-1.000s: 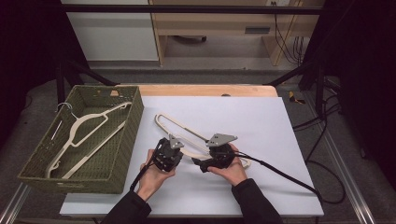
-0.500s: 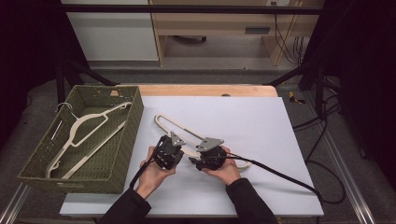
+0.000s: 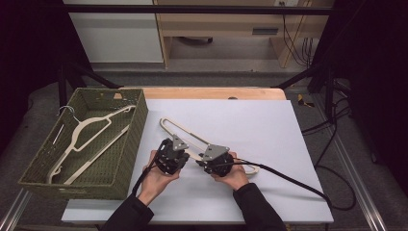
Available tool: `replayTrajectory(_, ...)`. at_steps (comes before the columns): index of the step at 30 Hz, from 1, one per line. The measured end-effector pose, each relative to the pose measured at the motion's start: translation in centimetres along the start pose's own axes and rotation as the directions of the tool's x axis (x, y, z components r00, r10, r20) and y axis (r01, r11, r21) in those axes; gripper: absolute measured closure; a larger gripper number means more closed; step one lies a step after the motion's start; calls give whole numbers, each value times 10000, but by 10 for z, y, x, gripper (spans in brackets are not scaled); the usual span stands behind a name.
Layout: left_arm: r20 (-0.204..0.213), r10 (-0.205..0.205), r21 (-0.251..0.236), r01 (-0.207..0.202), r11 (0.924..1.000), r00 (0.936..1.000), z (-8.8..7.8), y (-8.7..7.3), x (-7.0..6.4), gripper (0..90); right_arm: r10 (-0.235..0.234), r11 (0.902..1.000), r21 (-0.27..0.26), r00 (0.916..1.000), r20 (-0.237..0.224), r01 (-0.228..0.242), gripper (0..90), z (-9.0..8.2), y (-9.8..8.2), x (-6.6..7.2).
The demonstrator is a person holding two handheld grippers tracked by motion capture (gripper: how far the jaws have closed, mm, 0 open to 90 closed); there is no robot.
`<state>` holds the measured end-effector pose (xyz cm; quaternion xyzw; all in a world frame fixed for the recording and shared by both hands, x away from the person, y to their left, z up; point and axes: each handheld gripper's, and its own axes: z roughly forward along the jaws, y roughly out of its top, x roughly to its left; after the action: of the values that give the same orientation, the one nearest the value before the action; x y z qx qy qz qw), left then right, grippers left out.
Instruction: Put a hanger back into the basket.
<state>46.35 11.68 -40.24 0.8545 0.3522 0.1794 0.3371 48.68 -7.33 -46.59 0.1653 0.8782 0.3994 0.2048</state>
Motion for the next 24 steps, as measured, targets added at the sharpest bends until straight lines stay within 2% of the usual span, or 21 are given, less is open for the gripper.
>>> replayTrajectory(2,252,-31,-804,51,9967,9997,-12,0,4,821,-12,10000,-19,10000,26,13,730,-2,1,0)
replayTrajectory(3,252,-31,-804,51,9967,9997,-12,0,4,777,-51,10000,-4,10000,9,51,731,-3,1,-1)
replayTrajectory(4,197,-111,-1097,132,9939,9997,-19,-1,6,714,-142,9999,21,9999,7,142,733,-3,1,-1)
replayTrajectory(7,229,-185,-2118,229,9770,9996,-44,-3,16,561,-145,9999,50,9999,78,145,741,-6,2,-1)
replayTrajectory(8,229,-185,-2118,229,9770,9996,-44,-3,16,510,-145,9999,50,9999,78,145,741,-6,2,-1)
replayTrajectory(9,238,-255,-2576,308,9658,9994,-56,-6,23,455,-242,9997,13,9995,188,241,754,-11,4,-3)
replayTrajectory(12,247,-352,-3111,411,9495,9991,-69,-13,35,375,-290,9996,12,9990,332,290,771,-17,6,-4)
replayTrajectory(15,394,-569,-3308,667,9413,9976,-74,-23,44,319,-356,9994,-28,9985,423,358,791,-25,7,-6)
replayTrajectory(18,529,-602,-3306,744,9408,9968,-73,-33,48,280,-489,9987,-101,9976,484,494,817,-34,9,-9)
replayTrajectory(21,606,-637,-3339,804,9392,9961,-71,-38,49,218,-331,9991,-225,9973,660,346,838,-45,11,-13)
replayTrajectory(23,652,-590,-3195,769,9445,9961,-68,-39,48,172,-181,9991,-358,9967,793,210,850,-52,10,-17)
replayTrajectory(24,678,-527,-3232,719,9436,9963,-67,-39,47,156,-141,9989,-430,9962,857,178,856,-55,9,-19)
